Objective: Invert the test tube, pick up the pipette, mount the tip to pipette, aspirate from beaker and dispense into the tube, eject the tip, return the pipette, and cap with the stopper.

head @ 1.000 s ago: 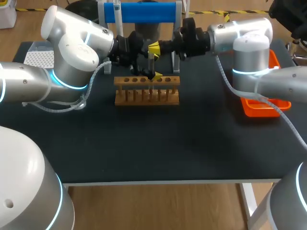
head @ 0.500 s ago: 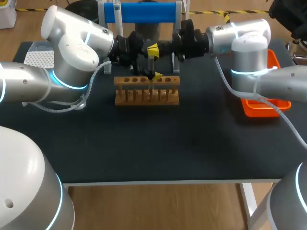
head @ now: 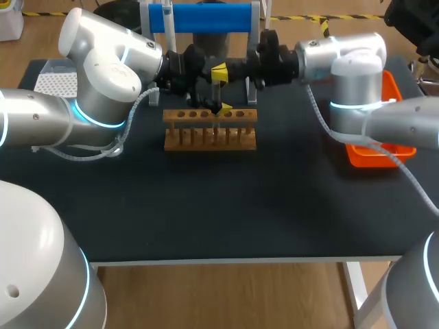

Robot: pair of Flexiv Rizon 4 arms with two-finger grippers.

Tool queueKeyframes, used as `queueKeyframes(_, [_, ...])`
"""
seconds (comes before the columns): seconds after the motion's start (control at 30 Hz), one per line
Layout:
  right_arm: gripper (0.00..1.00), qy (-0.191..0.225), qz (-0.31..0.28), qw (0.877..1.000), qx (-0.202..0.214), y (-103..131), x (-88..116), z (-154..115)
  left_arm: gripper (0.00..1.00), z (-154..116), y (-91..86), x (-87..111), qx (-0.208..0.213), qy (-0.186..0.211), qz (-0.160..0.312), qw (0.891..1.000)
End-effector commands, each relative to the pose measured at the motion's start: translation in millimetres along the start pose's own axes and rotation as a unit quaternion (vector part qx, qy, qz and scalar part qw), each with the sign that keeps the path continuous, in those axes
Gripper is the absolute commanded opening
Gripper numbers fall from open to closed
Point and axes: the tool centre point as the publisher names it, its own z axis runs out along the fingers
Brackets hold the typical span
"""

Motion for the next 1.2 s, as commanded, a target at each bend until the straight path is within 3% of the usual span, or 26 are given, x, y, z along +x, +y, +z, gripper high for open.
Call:
queueKeyframes(0.03, [0.00, 0.001, 0.002, 1.000, -0.010, -10.7, -1.2, 1.2, 1.00, -0.5, -0.3, -1.2, -0.001, 0.002, 0.000, 1.000])
queueKeyframes(0.4, [0.00, 0.003, 0.006, 1.000, -0.015, -14.8, -2.3, 4.5, 1.00, -0.5, -0.3, -1.2, -0.001, 0.002, 0.000, 1.000])
queueKeyframes(0.87, [0.00, 0.004, -0.042, 0.998, -0.054, 33.8, 10.6, -17.6, 1.00, -0.5, -0.3, -1.2, -0.001, 0.002, 0.000, 1.000])
queueKeyframes(1.17, [0.00, -0.018, -0.100, 0.995, 0.002, 48.8, 21.1, -54.3, 1.00, -0.5, -0.3, -1.2, -0.001, 0.002, 0.000, 1.000])
queueKeyframes(1.2, [0.04, -0.021, -0.107, 0.994, 0.012, 48.6, 21.7, -58.5, 1.00, -0.5, -0.3, -1.2, -0.001, 0.002, 0.000, 1.000])
